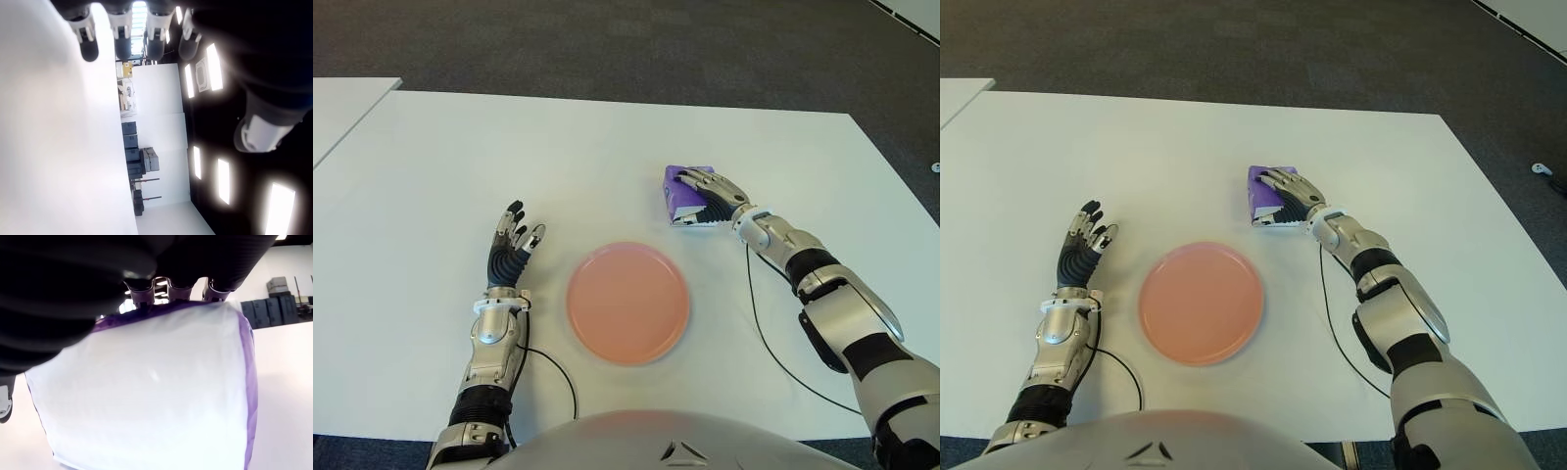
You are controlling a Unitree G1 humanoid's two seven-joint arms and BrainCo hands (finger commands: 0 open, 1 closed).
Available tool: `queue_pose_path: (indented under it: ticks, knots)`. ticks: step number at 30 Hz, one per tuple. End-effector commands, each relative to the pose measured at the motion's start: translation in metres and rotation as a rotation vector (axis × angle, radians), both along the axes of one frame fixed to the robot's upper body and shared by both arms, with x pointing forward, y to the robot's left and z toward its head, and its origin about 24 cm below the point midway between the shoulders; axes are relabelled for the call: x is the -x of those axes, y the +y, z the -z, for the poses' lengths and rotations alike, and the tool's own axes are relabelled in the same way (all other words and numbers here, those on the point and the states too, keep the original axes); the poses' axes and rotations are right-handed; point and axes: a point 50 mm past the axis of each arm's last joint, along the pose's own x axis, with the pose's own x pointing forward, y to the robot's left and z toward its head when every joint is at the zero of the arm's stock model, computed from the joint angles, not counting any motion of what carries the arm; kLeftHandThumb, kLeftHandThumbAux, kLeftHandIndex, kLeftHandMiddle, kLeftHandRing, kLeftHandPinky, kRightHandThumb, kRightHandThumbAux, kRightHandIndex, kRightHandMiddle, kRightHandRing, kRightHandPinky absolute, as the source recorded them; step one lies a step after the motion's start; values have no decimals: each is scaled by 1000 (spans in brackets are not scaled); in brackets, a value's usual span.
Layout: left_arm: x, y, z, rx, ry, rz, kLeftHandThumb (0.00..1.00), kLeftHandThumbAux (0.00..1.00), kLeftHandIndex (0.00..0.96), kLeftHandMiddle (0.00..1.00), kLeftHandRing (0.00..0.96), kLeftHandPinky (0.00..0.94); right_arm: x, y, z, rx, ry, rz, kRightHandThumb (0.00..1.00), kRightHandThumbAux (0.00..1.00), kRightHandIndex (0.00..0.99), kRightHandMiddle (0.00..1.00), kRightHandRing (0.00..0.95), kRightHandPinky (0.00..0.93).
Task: Put the tissue paper into the plate.
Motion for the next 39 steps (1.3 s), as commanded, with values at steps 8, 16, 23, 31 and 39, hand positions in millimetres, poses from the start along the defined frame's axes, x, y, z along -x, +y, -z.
queue_pose_path:
  ticks: [8, 16, 23, 31, 39]
  knots:
    - [14, 3, 20, 30, 104, -21, 0, 525, 0, 0, 0, 0, 43, -31, 45, 110, 187, -39, 155, 408, 0, 0, 0, 0]
    - [13, 4, 20, 23, 106, -21, 0, 521, 0, 0, 0, 0, 57, -44, 46, 94, 211, -71, 145, 402, 0, 0, 0, 0]
    - [12, 5, 20, 15, 103, -21, 0, 518, 0, 0, 0, 0, 62, -45, 45, 84, 221, -83, 144, 399, 0, 0, 0, 0]
    - [11, 6, 20, 12, 103, -15, 0, 516, 0, 0, 0, 0, 61, -44, 44, 84, 223, -80, 144, 398, 0, 0, 0, 0]
    - [9, 7, 21, 18, 106, -12, 0, 512, 0, 0, 0, 0, 61, -42, 42, 105, 235, -102, 155, 419, 0, 0, 0, 0]
